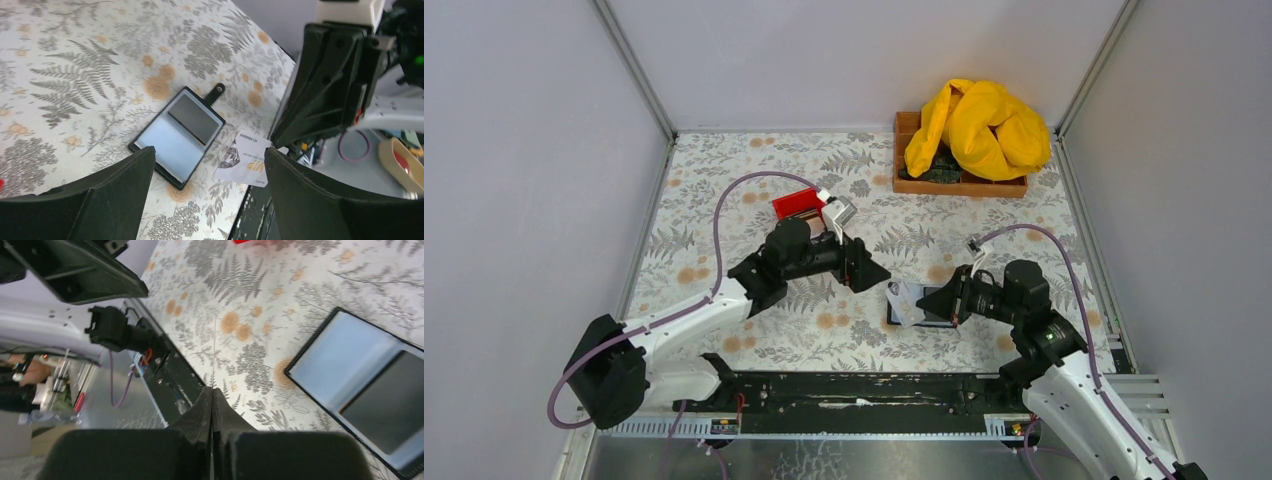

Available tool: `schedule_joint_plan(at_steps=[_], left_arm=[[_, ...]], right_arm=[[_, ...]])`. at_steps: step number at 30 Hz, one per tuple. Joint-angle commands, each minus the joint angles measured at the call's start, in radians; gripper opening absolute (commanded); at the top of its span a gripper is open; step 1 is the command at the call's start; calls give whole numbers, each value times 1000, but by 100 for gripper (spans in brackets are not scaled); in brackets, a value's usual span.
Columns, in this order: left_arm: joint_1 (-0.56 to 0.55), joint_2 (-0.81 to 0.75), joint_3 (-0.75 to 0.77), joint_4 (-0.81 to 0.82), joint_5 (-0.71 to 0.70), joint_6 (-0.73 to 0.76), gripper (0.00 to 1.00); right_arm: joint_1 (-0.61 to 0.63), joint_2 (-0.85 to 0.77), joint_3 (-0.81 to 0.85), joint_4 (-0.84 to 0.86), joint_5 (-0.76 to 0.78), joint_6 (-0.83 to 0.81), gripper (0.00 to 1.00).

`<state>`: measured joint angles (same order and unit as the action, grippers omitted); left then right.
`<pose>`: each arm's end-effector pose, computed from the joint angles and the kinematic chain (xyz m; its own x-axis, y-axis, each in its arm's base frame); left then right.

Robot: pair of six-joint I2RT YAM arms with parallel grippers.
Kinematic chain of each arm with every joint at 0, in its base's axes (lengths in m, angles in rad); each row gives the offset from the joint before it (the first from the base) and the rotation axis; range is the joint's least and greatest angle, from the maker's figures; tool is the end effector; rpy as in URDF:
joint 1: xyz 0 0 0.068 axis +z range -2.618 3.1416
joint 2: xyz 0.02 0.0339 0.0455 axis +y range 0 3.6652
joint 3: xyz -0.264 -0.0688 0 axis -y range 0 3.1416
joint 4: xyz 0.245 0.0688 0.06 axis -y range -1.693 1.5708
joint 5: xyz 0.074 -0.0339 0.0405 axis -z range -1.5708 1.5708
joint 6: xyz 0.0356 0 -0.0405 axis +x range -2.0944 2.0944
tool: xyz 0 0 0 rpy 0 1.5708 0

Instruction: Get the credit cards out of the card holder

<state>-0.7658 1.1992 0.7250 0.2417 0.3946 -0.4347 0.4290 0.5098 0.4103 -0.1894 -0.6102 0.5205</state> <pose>0.1877 -0.1994 0.2764 -0.5337 -0.0262 -0.8453 0.7550 0.4356 -0.4901 0.1172 0.0760 0.2483 -0.6427 0.1542 -0.7504 -0.6003 0.5073 0.6183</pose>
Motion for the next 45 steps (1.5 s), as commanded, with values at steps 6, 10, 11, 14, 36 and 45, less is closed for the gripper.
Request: schedule_joint_plan(at_steps=[6, 10, 11, 14, 36, 45], left_arm=[[8, -18, -21, 64, 323, 62, 79], [8, 1, -23, 90, 388, 46, 73], [8, 4, -22, 90, 392, 46, 73], [8, 24, -16, 89, 411, 49, 72], [8, 41, -8, 149, 457, 5, 0], [32, -41, -1, -32, 31, 60, 0]], right_arm=[[3, -6, 68, 100, -228, 24, 0], [3, -16, 86, 88, -236, 22, 0], [3, -17, 91, 90, -239, 22, 0], [3, -11, 108, 95, -251, 25, 0], [3, -4, 101, 97, -238, 12, 0], [2, -62, 164, -130, 181, -87, 71]])
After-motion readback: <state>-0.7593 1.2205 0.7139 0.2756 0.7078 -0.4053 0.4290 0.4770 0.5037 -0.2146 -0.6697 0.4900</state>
